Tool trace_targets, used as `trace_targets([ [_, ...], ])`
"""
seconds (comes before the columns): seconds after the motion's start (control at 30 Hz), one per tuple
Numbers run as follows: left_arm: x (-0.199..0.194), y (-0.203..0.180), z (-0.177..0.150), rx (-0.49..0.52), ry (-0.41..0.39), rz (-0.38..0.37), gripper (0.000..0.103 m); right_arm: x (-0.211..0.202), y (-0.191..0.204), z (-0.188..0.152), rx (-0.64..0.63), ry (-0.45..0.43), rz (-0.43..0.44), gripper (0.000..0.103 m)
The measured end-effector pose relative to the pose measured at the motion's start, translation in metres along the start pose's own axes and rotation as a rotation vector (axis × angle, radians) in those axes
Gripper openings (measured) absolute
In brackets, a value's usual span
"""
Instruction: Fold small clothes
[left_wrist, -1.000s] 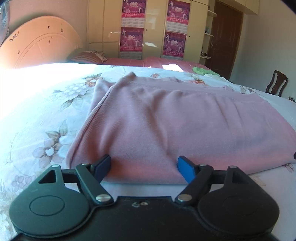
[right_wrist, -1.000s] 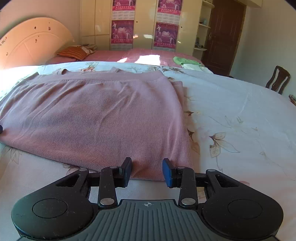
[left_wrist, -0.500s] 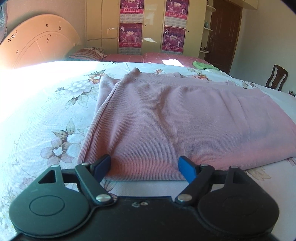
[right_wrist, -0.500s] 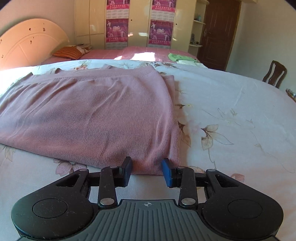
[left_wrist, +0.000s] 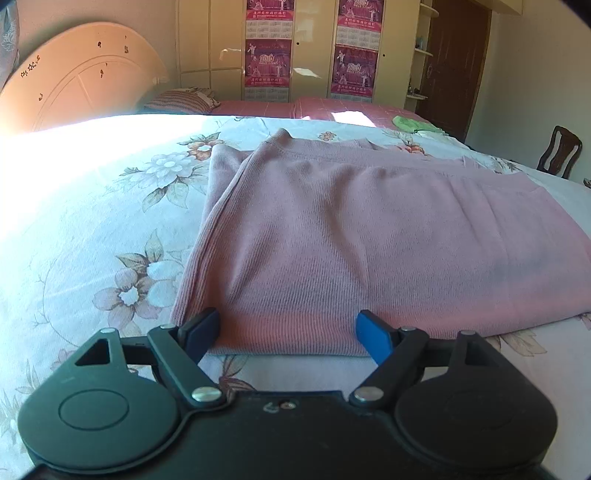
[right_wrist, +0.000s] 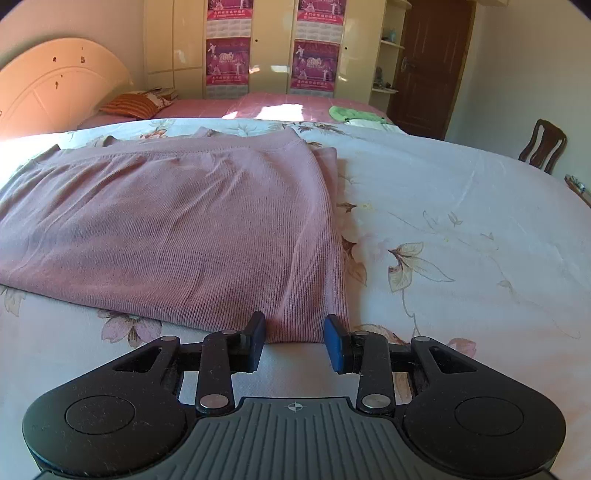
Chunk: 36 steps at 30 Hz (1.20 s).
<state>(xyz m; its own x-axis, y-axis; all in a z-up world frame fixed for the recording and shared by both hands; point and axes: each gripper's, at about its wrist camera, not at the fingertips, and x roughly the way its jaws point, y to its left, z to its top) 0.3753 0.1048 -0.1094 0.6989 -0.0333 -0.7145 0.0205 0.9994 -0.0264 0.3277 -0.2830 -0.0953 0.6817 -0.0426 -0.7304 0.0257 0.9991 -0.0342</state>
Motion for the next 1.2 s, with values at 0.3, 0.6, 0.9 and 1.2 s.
trace_targets([
  [0.3,-0.032,0.019,-0.018,-0.129,0.044,-0.057,0.058,-0.049,0.007,0.013,0.028,-0.115,0.132,0.001],
  [0.6,-0.02,0.06,-0.039,-0.673,0.044,-0.312,0.051,-0.063,0.054,0.028,0.002,-0.142,0.268,0.001],
  [0.9,0.018,0.073,-0.033,-0.933,-0.054,-0.358,0.049,-0.028,0.081,0.05,0.036,-0.127,0.36,0.001],
  [1.2,0.051,0.082,-0.015,-0.981,-0.111,-0.358,0.038,0.019,0.108,0.08,0.096,-0.103,0.451,0.001],
])
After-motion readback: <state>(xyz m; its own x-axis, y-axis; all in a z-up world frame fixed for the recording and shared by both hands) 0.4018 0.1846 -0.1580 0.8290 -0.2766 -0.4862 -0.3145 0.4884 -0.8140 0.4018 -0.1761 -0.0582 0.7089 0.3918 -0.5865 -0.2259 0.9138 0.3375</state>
